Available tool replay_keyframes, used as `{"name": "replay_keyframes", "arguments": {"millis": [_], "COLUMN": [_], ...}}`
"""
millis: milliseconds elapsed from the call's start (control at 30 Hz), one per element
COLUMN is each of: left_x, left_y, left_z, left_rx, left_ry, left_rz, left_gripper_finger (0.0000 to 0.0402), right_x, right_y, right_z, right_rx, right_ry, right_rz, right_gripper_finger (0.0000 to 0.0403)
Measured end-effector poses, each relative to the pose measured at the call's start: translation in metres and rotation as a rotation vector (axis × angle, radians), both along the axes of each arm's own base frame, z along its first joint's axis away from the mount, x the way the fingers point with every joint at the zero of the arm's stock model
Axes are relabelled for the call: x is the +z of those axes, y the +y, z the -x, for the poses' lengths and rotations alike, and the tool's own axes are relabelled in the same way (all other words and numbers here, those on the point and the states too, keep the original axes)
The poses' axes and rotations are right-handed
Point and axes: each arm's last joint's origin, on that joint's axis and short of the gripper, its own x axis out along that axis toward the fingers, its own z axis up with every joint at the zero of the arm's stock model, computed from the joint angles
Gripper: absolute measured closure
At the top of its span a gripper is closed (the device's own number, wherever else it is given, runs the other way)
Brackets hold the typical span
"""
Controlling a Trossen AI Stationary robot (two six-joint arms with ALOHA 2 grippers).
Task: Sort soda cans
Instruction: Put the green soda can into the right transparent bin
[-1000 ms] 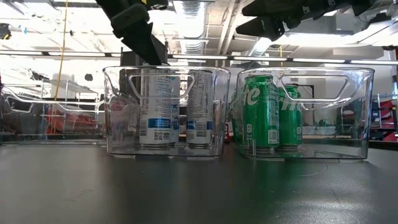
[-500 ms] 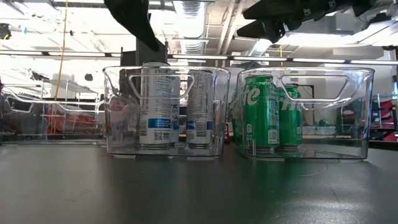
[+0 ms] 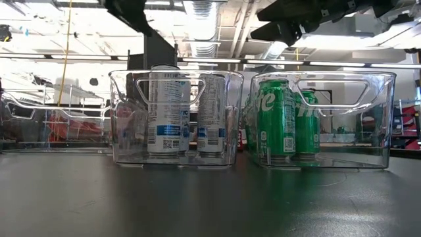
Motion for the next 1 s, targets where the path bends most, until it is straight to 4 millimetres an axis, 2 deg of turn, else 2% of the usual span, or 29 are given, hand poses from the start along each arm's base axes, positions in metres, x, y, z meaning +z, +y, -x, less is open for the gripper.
{"name": "replay_keyframes", "arguments": {"millis": [133,333,500,633,767,1000], "left_x": [-0.006,-0.025,-0.039,-0.044,-0.048,-0.049], "left_y": [0.028,0.058,0.067,0.078,0.096,0.13], "left_z": [0.017,0.028,0.032,0.034,0.036,0.034], "left_rx": [0.199,0.362,0.402,0.476,0.544,0.472], "left_ry": [-0.11,-0.075,-0.005,-0.008,-0.062,-0.074], "left_rz": [0.033,0.031,0.019,0.002,0.103,0.252], "left_gripper_finger": [0.0085,0.0085,0.0089,0.0109,0.0127,0.0131], "right_x": [0.0,0.002,0.006,0.006,0.006,0.005], "right_y": [0.0,0.003,0.009,0.008,0.008,0.008], "right_z": [0.0,0.0,0.0,0.0,0.0,0.0], "right_rx": [0.0,0.015,0.04,0.032,0.025,0.026], "right_ry": [-0.005,-0.021,-0.065,-0.064,-0.064,-0.055], "right_rz": [-0.001,0.004,0.031,0.033,0.035,0.036], "right_gripper_finger": [0.0072,0.0072,0.0072,0.0072,0.0072,0.0072]}}
